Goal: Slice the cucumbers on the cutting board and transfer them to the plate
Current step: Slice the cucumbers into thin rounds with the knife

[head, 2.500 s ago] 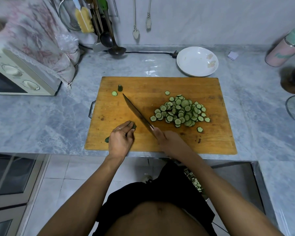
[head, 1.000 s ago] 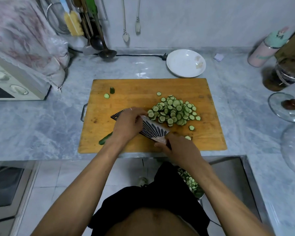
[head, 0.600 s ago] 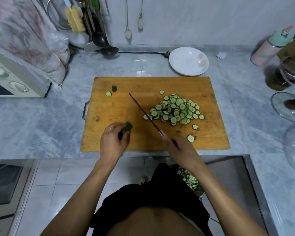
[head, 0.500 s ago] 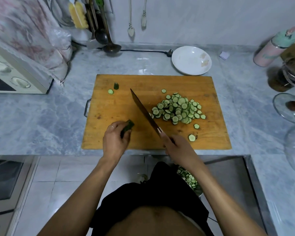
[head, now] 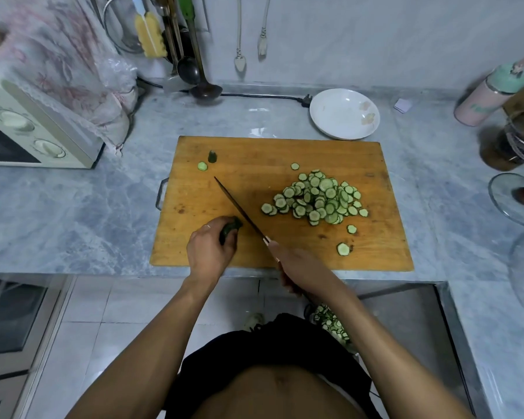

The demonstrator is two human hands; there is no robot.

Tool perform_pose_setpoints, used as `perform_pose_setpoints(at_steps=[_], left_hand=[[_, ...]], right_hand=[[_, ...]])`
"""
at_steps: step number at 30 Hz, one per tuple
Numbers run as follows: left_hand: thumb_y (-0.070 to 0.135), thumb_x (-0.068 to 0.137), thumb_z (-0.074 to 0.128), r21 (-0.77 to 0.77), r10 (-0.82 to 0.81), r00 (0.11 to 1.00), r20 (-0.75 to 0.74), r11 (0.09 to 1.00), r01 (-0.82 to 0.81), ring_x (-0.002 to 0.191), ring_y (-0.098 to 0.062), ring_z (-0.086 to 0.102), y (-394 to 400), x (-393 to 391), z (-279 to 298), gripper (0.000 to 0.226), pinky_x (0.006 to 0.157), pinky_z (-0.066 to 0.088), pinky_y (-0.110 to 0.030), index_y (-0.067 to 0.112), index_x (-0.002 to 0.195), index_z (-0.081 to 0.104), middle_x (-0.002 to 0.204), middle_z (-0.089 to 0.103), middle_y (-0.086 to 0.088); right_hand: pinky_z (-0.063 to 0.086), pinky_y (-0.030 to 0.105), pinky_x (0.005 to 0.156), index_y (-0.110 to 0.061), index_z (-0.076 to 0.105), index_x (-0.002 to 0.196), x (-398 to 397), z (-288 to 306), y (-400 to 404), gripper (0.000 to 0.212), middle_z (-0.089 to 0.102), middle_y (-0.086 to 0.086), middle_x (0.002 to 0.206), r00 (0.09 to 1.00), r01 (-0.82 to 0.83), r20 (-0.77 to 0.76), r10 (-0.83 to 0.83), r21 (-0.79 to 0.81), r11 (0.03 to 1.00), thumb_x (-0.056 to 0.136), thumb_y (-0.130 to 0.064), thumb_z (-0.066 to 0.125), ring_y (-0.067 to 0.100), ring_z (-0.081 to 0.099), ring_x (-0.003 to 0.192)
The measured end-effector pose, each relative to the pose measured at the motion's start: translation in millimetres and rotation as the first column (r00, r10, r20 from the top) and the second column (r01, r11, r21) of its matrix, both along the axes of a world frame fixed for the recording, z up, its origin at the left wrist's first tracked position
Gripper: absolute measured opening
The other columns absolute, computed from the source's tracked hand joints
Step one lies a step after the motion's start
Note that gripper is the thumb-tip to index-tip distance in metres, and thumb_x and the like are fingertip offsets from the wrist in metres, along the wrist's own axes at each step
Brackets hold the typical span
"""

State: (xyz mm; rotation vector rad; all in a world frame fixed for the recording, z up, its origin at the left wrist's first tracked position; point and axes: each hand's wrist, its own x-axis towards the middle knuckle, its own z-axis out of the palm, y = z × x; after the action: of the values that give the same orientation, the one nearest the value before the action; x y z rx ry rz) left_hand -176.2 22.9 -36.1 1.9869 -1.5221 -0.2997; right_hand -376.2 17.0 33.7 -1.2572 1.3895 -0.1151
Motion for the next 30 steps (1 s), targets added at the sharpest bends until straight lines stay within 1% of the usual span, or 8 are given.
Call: perform_pose_setpoints(at_steps=[4,8,12,17,21,23,27,30], left_hand=[[0.027,0.082,0.072,0.057,0.028,0.999,-0.040,0.998,-0.025,0.087,-0.022,0.064,-5,-2,1,0.021,0.063,0.041,-0.023,0.022,0.103,0.070,0.098,0.071,0.000],[0.026,0.085,0.070,0.072,0.073,0.993,-0.097,0.995,-0.066,0.086,-0.023,0.065,-3,-7,3,0.020,0.065,0.046,-0.025,0.024,0.105,0.072,0.099,0.071,-0.004],[0.017,0.086,0.067,0.040,0.048,0.999,-0.021,0.998,-0.047,0.102,-0.020,0.066,2,-13,0,0.021,0.080,0.055,-0.029,0.018,0.105,0.075,0.117,0.070,0.000],[0.005,0.082,0.068,-0.005,0.032,0.999,0.036,0.999,-0.032,0.101,-0.028,0.065,2,-21,1,0.019,0.088,0.052,-0.033,0.007,0.100,0.075,0.111,0.071,-0.008],[0.001,0.080,0.066,-0.055,0.050,0.999,0.002,0.997,-0.050,0.093,-0.029,0.067,4,-22,-3,0.017,0.083,0.051,-0.032,0.004,0.094,0.074,0.103,0.073,-0.010],[0.005,0.081,0.063,-0.078,0.056,0.998,-0.022,0.995,-0.058,0.093,-0.027,0.067,5,-23,-6,0.017,0.083,0.052,-0.033,0.005,0.093,0.074,0.102,0.073,-0.008],[0.010,0.080,0.056,-0.132,0.033,0.999,-0.018,0.991,-0.035,0.085,-0.028,0.067,5,-25,-3,0.021,0.076,0.048,-0.027,0.004,0.091,0.073,0.095,0.074,-0.010],[0.005,0.081,0.057,-0.181,-0.011,1.000,-0.009,0.983,0.010,0.087,-0.025,0.067,5,-24,-2,0.021,0.076,0.047,-0.025,0.004,0.094,0.074,0.096,0.074,-0.009]], right_hand=[[0.041,0.027,0.051,-0.011,0.056,0.070,1,7,-7,0.059,0.057,0.007,0.064,0.999,-0.037,0.020,0.036,0.059,0.998,0.096,-0.061,0.039,0.019,0.052,0.050],[0.039,0.025,0.049,-0.015,0.051,0.072,-1,7,-2,0.062,0.052,0.006,0.065,1.000,-0.024,-0.014,0.023,-0.057,0.998,0.095,-0.069,0.033,0.016,0.047,0.050],[0.041,0.026,0.049,-0.013,0.050,0.070,-3,10,-8,0.072,0.052,0.009,0.064,0.999,-0.029,-0.017,0.028,-0.080,0.996,0.090,-0.078,0.025,0.019,0.048,0.050],[0.041,0.025,0.052,-0.014,0.048,0.059,-6,15,-5,0.071,0.050,0.006,0.057,0.987,-0.162,-0.026,0.160,-0.150,0.975,0.099,-0.066,0.021,0.021,0.050,0.051],[0.033,0.028,0.068,-0.016,0.045,0.055,0,19,5,0.067,0.045,0.003,0.057,0.972,-0.233,-0.064,0.225,-0.217,0.948,0.103,-0.056,0.020,0.024,0.047,0.061],[0.034,0.028,0.067,-0.016,0.044,0.054,-2,17,9,0.067,0.044,0.002,0.056,0.974,-0.227,-0.058,0.220,-0.220,0.949,0.103,-0.056,0.021,0.020,0.046,0.057],[0.035,0.029,0.069,-0.019,0.042,0.059,-6,12,12,0.064,0.045,0.003,0.062,0.968,-0.251,-0.073,0.240,-0.230,0.940,0.102,-0.059,0.019,0.025,0.051,0.072],[0.033,0.032,0.064,-0.019,0.042,0.059,-8,12,12,0.064,0.046,0.003,0.063,0.961,-0.278,-0.079,0.267,-0.251,0.927,0.103,-0.058,0.018,0.024,0.049,0.070]])
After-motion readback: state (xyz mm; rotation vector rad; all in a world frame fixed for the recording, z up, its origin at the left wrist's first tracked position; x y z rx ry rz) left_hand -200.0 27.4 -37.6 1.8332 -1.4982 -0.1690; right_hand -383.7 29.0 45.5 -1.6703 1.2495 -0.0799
